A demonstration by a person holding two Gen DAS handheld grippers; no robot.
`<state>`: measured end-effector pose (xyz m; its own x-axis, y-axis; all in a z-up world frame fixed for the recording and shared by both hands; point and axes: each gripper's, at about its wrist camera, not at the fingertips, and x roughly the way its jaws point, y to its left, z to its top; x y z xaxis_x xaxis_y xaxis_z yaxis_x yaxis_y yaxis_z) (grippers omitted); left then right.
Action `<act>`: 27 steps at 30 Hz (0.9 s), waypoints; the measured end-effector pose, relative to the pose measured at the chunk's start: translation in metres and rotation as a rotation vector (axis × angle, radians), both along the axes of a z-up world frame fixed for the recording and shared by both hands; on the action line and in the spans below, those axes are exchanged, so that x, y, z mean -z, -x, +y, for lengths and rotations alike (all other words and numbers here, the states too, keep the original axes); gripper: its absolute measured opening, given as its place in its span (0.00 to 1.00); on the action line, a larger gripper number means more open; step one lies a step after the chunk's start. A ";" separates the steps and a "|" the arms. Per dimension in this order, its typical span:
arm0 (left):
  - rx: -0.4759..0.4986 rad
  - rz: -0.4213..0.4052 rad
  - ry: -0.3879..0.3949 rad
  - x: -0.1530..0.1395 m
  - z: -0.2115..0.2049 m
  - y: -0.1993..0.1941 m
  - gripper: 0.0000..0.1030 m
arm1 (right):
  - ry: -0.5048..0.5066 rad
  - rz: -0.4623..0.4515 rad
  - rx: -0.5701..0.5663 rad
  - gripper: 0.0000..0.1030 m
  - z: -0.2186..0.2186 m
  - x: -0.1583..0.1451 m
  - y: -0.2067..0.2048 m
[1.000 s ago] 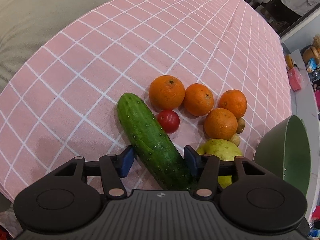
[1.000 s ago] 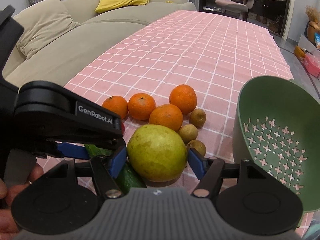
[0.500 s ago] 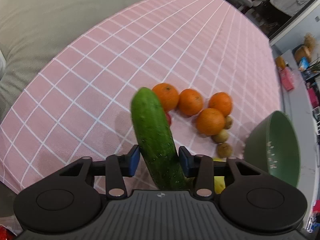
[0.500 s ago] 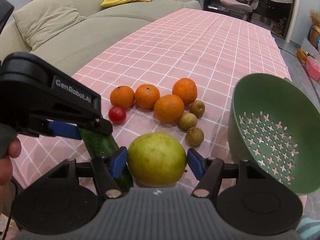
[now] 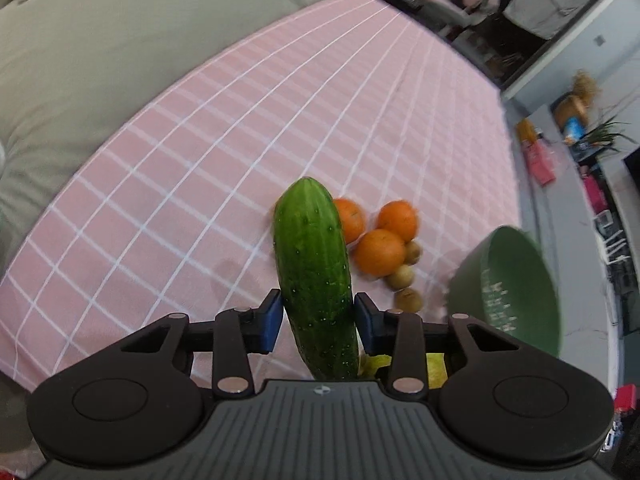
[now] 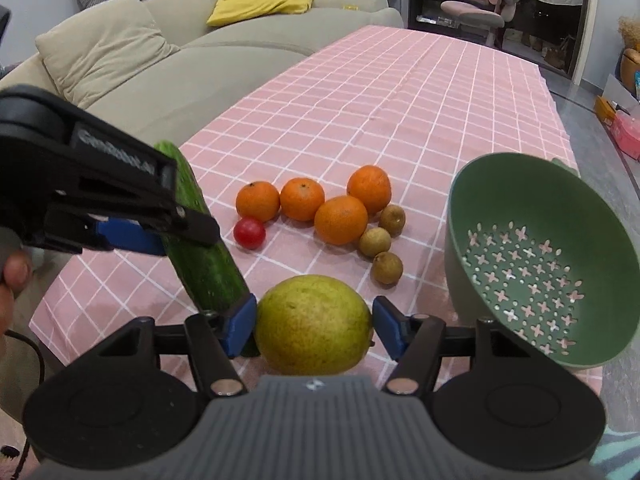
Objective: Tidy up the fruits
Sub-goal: 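Carry the cucumber with the left tool while the right tool carries the pear into the green colander, releasing both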
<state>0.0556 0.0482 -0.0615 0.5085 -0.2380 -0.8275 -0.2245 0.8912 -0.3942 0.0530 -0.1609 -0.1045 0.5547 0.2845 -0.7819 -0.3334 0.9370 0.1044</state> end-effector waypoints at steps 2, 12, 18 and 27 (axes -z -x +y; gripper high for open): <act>0.020 -0.038 0.001 -0.008 -0.001 0.003 0.41 | -0.022 -0.007 0.019 0.59 -0.005 -0.007 0.001; 0.125 -0.197 0.048 -0.044 -0.020 -0.006 0.41 | -0.086 -0.160 0.093 0.57 -0.040 -0.063 0.012; 0.260 -0.258 0.080 -0.061 -0.058 -0.031 0.41 | -0.084 -0.170 0.155 0.57 -0.075 -0.079 -0.005; 0.445 -0.176 0.047 -0.036 -0.128 -0.075 0.41 | 0.002 -0.067 0.195 0.56 -0.126 -0.055 -0.043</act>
<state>0.1310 -0.0801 -0.0255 0.4804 -0.4995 -0.7209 0.2485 0.8658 -0.4343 0.0960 -0.2872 -0.0499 0.6501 0.1651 -0.7417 -0.1514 0.9847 0.0865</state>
